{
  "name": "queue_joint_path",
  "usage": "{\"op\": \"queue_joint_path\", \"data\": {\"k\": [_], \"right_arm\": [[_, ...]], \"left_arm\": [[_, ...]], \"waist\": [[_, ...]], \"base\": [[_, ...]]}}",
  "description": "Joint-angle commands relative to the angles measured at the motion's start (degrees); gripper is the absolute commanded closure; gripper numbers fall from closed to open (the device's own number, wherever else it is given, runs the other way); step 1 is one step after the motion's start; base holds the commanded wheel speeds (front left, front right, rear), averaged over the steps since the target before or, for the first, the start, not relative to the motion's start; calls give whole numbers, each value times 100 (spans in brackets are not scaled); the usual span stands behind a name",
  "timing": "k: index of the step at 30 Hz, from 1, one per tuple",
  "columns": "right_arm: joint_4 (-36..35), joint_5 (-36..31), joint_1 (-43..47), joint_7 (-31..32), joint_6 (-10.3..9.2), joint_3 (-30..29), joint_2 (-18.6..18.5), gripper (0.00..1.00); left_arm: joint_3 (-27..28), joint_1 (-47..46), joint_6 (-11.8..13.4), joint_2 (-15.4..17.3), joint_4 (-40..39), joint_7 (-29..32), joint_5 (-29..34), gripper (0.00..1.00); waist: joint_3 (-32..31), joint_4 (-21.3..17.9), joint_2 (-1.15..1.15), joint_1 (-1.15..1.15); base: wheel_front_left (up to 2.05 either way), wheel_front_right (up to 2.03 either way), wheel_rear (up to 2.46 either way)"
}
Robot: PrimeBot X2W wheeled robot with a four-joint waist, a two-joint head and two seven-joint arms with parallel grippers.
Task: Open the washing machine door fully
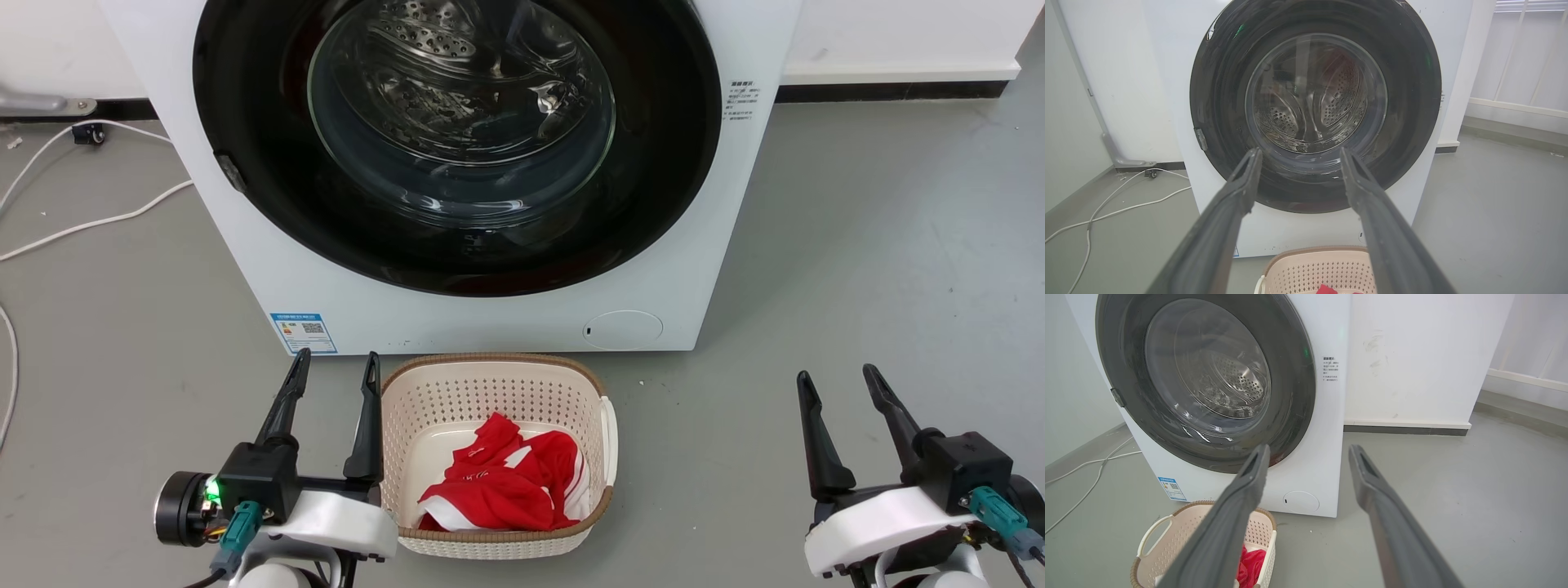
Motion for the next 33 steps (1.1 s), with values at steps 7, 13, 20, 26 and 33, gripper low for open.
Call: {"op": "queue_joint_path", "data": {"k": [7,13,20,26,33], "right_arm": [[76,186,-26,16,-3,6,24,100],[109,403,-30,-45,-3,29,23,100],[179,1489,-87,-246,-4,46,22,100],[405,3409,-222,-451,-3,37,20,100],[536,5478,-458,-527,-3,148,20,100]], "left_arm": [[23,-81,-21,-15,35,-14,-8,0],[35,-67,-33,-28,35,-14,-23,0],[30,-92,-27,-39,28,-14,-45,0],[49,-117,-26,-46,23,-14,-44,0],[17,-216,-11,-53,-5,-14,-71,0]], "waist": [[7,-7,0,0],[9,-7,0,0],[39,2,0,0],[115,1,0,0],[250,4,0,0]], "base": [[0,0,0],[0,0,0],[0,0,0],[0,0,0],[0,0,0]]}}
